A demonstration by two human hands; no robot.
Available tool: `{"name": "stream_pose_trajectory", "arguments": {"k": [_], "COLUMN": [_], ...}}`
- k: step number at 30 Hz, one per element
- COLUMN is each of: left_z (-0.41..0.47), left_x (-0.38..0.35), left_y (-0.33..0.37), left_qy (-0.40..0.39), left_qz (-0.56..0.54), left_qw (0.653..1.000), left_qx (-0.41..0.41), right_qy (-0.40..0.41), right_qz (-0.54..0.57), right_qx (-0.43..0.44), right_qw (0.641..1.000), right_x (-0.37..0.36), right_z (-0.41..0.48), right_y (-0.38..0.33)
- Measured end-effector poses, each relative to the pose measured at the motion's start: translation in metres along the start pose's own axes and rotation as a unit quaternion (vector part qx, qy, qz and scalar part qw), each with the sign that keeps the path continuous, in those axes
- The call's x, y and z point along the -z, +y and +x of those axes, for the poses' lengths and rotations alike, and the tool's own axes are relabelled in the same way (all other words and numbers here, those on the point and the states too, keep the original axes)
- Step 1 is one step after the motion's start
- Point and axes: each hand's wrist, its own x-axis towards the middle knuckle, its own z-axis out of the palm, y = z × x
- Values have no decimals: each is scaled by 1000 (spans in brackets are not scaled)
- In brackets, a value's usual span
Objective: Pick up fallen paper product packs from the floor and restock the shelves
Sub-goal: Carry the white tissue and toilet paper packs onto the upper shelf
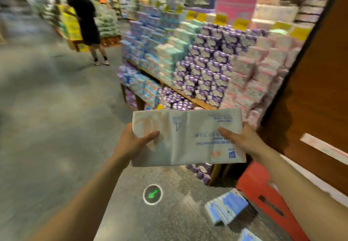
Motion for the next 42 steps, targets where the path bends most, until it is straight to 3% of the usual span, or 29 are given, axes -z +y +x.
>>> {"name": "stream_pose_trajectory", "arguments": {"k": [8, 15, 26, 32, 42], "left_z": [-10, -21, 10, 22, -11], "left_x": [288, 519, 783, 935, 1214], "left_y": [-59, -95, -165, -179, -228], "left_qy": [189, 310, 520, 623, 697], "left_qz": [6, 13, -15, 1, 72], "left_qw": [982, 949, 851, 777, 706], "left_qx": [32, 64, 66, 90, 107], "right_qy": [-136, -276, -466, -550, -629], "right_qz": [10, 41, 10, -1, 10], "right_qx": [64, 96, 248, 296, 371], "right_qw": [989, 955, 849, 781, 683], "right_x": [-294, -544, -900, -1086, -1403], "right_z": [72, 101, 186, 201, 142], "right_y": [-108, -206, -359, -470, -601]}}
